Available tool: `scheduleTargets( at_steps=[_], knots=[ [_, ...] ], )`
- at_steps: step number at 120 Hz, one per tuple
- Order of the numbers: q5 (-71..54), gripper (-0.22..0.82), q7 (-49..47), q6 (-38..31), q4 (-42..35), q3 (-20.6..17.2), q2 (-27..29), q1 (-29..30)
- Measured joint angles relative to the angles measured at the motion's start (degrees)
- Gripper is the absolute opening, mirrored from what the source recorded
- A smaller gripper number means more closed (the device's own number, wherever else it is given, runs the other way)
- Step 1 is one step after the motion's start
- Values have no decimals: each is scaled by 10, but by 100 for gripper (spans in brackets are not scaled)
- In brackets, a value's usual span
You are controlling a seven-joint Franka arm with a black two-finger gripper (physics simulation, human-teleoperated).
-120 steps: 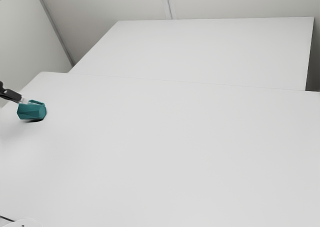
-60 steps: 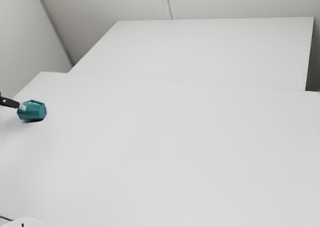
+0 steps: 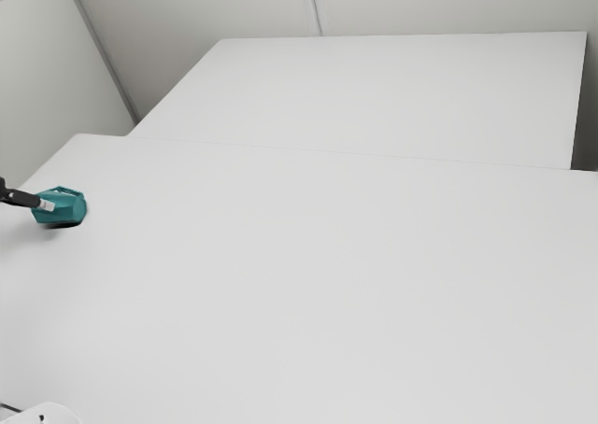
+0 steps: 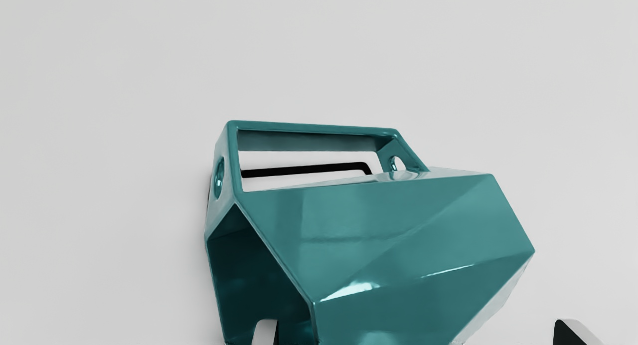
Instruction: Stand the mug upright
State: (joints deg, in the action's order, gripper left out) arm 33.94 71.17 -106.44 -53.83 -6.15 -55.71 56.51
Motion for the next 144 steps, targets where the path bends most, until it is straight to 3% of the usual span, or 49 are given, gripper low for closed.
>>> scheduleTargets(
  at_steps=[59, 93, 114, 144],
  knots=[
    [7, 23, -3, 57, 1, -42, -2, 34],
    [8, -6, -4, 90, 4, -57, 3, 40],
    [13, -14, -4, 104, 4, -61, 5, 41],
    [10, -17, -5, 112, 0, -71, 24, 43]
  ],
)
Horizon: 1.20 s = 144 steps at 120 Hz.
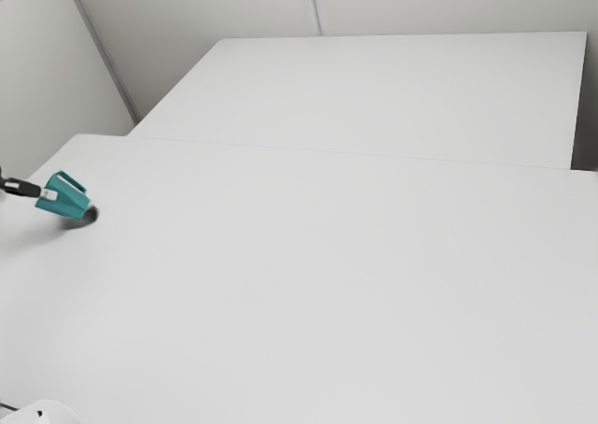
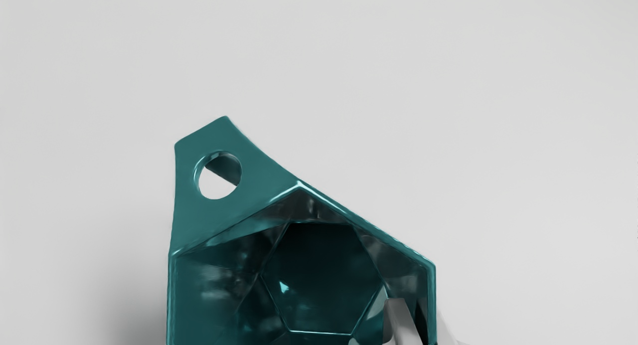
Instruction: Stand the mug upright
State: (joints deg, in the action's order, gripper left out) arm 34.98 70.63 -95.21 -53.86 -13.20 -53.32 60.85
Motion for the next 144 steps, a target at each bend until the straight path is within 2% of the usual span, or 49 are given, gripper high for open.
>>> scheduleTargets(
  at_steps=[24, 40, 68, 97, 144],
  knots=[
    [-4, -18, -1, -4, -14, 0, 26, -1],
    [-15, -18, -1, -16, -54, -12, 58, -2],
    [-38, -18, 1, -102, -245, -50, 195, -3],
    [-42, -18, 4, -233, -447, -115, 336, -1],
    [10, -18, 6, -410, -655, -236, 486, 7]
  ],
)
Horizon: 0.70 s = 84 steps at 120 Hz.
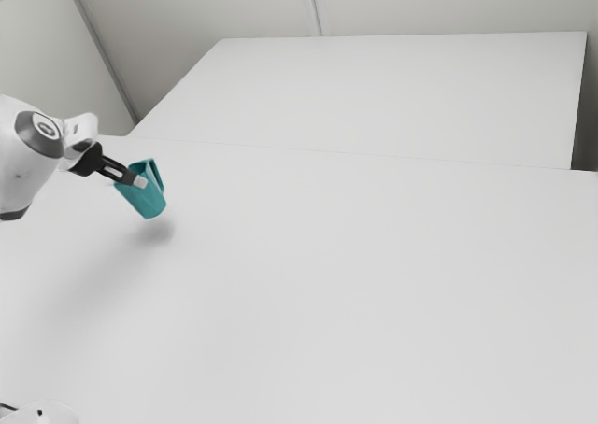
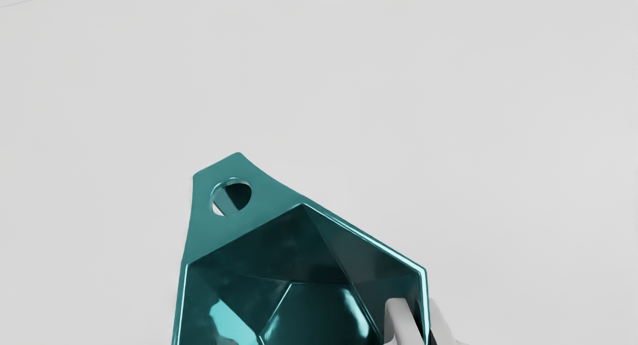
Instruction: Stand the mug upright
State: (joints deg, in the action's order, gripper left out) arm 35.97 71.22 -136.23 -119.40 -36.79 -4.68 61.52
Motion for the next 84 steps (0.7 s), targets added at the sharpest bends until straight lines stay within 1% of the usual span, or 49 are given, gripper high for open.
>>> scheduleTargets(
  at_steps=[19, 44, 52, 61, 76, 84],
  knots=[
    [40, -18, -2, -45, -41, -56, 37, -9],
    [80, -18, -3, -83, -71, -102, 61, -48],
    [91, -18, -4, -96, -80, -117, 63, -52],
    [101, -18, -4, -109, -92, -129, 71, -49],
    [118, -18, -4, -124, -119, -140, 97, -17],
    [125, -18, -4, -130, -133, -143, 110, -14]
  ],
)
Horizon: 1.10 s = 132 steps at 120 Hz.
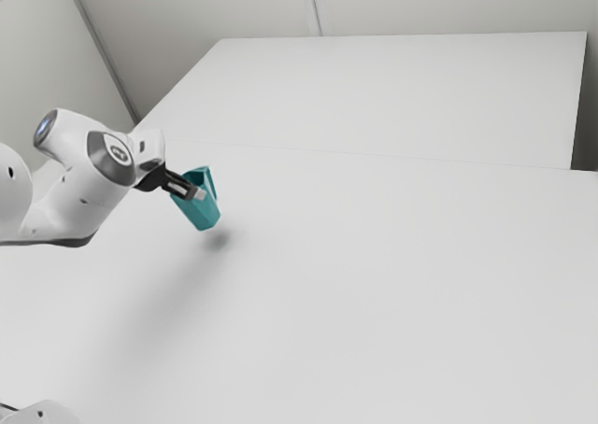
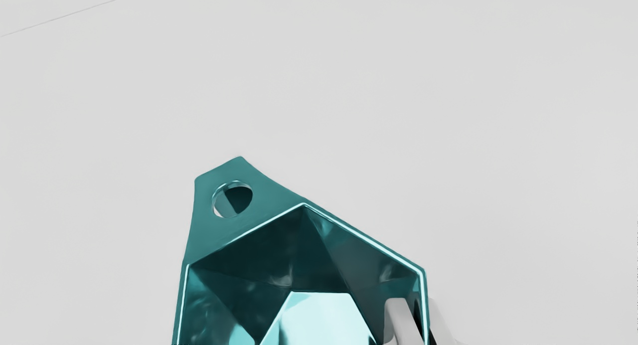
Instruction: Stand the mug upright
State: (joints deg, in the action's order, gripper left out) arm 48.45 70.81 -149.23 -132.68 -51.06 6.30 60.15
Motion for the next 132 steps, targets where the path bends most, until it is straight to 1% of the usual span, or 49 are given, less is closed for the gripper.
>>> scheduleTargets(
  at_steps=[38, 50, 69, 88, 115, 132],
  knots=[
    [32, -18, -10, -15, -53, 2, 56, -54],
    [54, -18, -12, -18, -73, 11, 82, -84],
    [81, -18, -14, -21, -97, 20, 105, -109],
    [98, -18, -16, -43, -105, 23, 100, -132],
    [112, -18, -17, -88, -117, 16, 75, -161],
    [116, -18, -18, -113, -117, 15, 61, -168]
  ],
)
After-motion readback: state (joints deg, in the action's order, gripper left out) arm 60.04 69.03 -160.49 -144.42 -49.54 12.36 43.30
